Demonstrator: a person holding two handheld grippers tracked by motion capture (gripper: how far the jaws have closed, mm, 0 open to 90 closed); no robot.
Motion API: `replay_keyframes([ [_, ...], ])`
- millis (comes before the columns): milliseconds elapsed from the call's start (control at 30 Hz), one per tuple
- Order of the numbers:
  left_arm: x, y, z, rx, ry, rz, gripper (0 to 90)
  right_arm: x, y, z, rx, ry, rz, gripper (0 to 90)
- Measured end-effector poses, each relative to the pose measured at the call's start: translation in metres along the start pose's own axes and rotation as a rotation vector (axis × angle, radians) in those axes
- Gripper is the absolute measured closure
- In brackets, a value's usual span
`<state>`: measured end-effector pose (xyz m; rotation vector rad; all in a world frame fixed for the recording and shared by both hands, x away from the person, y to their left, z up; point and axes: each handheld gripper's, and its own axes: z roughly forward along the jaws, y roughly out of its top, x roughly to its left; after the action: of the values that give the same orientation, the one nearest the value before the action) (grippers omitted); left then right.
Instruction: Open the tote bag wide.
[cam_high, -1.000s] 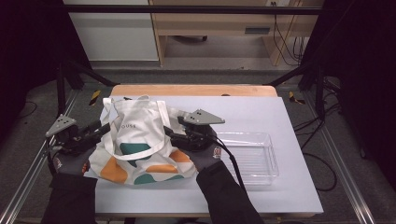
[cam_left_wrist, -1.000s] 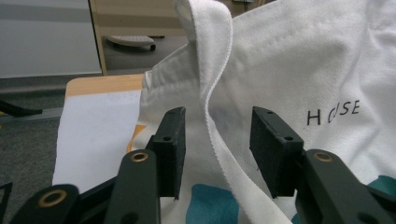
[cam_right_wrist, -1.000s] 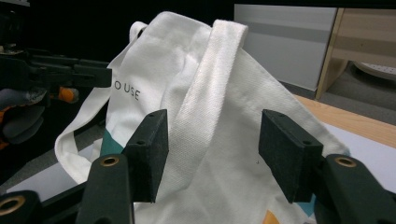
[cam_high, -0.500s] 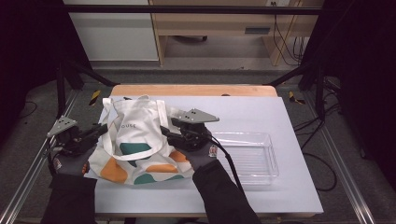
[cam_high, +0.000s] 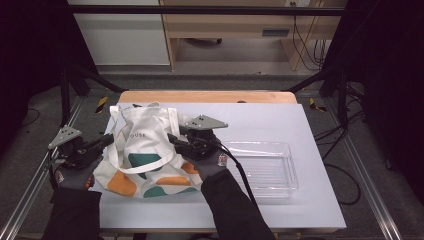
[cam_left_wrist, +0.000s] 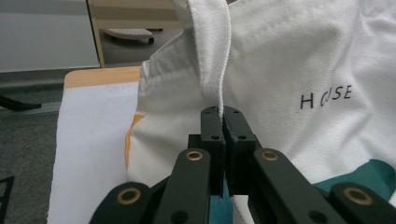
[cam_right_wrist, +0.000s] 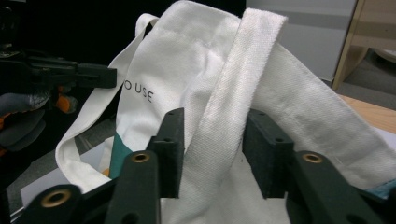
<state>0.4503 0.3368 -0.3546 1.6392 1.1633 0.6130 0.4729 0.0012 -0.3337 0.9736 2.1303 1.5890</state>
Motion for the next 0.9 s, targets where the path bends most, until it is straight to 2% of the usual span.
replay_keyframes([
  [33, 0.0, 0.0, -0.001, -0.001, -0.001, -0.001, 87.3, 0.0, 0.0, 0.0, 0.0, 0.0, 0.0, 62.1],
  [67, -0.001, 0.0, -0.002, -0.003, -0.006, 0.0, 87.4, 0.001, 0.0, 0.0, -0.001, 0.012, -0.003, 67.6],
  [300, -0.002, -0.001, -0.007, -0.001, -0.006, 0.0, 87.4, 0.002, 0.001, -0.004, 0.004, 0.036, -0.006, 81.2],
  [567, -0.003, -0.001, -0.012, 0.003, -0.001, 0.007, 87.4, 0.006, 0.0, -0.011, -0.002, 0.048, -0.029, 82.8],
  [900, -0.004, -0.008, -0.018, 0.028, -0.001, 0.018, 87.3, 0.009, -0.005, -0.017, -0.002, 0.087, -0.022, 82.5],
])
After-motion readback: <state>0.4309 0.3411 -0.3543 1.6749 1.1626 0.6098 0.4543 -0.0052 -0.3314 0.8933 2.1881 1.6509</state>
